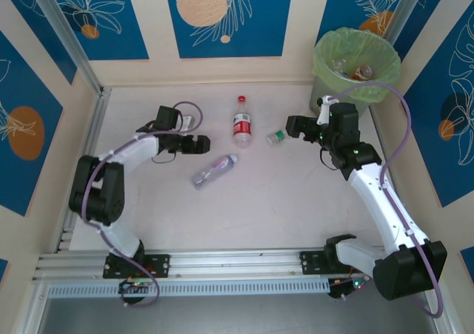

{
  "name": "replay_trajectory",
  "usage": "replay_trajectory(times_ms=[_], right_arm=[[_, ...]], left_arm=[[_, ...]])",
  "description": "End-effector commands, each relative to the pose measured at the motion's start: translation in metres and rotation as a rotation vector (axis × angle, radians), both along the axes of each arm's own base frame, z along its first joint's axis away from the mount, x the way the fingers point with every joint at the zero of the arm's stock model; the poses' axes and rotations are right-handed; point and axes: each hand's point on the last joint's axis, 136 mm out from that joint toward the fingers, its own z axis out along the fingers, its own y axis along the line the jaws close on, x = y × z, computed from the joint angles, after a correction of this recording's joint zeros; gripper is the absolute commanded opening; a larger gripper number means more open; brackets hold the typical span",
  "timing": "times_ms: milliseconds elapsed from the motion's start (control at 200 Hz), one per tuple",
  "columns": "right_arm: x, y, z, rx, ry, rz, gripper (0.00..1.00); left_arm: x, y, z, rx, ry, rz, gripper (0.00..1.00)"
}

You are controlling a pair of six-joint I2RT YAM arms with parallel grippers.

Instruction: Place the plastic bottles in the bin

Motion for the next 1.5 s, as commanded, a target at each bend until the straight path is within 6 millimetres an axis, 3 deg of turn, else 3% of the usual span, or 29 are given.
replay_trajectory(times_ms=[0,60,180,335,610,940,1215,1495], right_arm=[[0.004,0.001,0.004,0.007,-0.007,-0.017,0.98],[0.006,0.002,0.001,0.006,-0.001,-0.018,0.98],[0.011,0.005,-0.004,0.008,0.012,-0.016,0.98],[0.019,0.010,-0.003,0.013,0.022,-0.008,0.98],[0.023,0.013,-0.009,-0.009,0.038,0.000,0.98],[0.019,0.009,-0.015,-0.041,0.054,-0.015,0.98],[0.018,0.008,-0.016,-0.047,0.058,-0.019,0.98],[0.017,0.011,-0.016,-0.031,0.065,-0.017,0.98]], left_arm=[[-0.036,-0.011,0.018,0.155,-0.113,-0.124,1.00],[-0.058,-0.019,0.021,0.185,-0.150,-0.197,1.00],[-0.082,-0.012,0.007,0.367,-0.189,-0.284,1.00],[-0.114,-0.041,-0.015,0.470,-0.179,-0.513,1.00],[-0.145,-0.069,-0.048,0.475,-0.060,-0.672,1.00],[-0.139,-0.064,-0.070,0.607,-0.052,-0.684,0.99],[-0.145,-0.064,-0.075,0.591,-0.017,-0.691,0.86],[-0.138,-0.070,-0.058,0.557,-0.084,-0.667,0.66]])
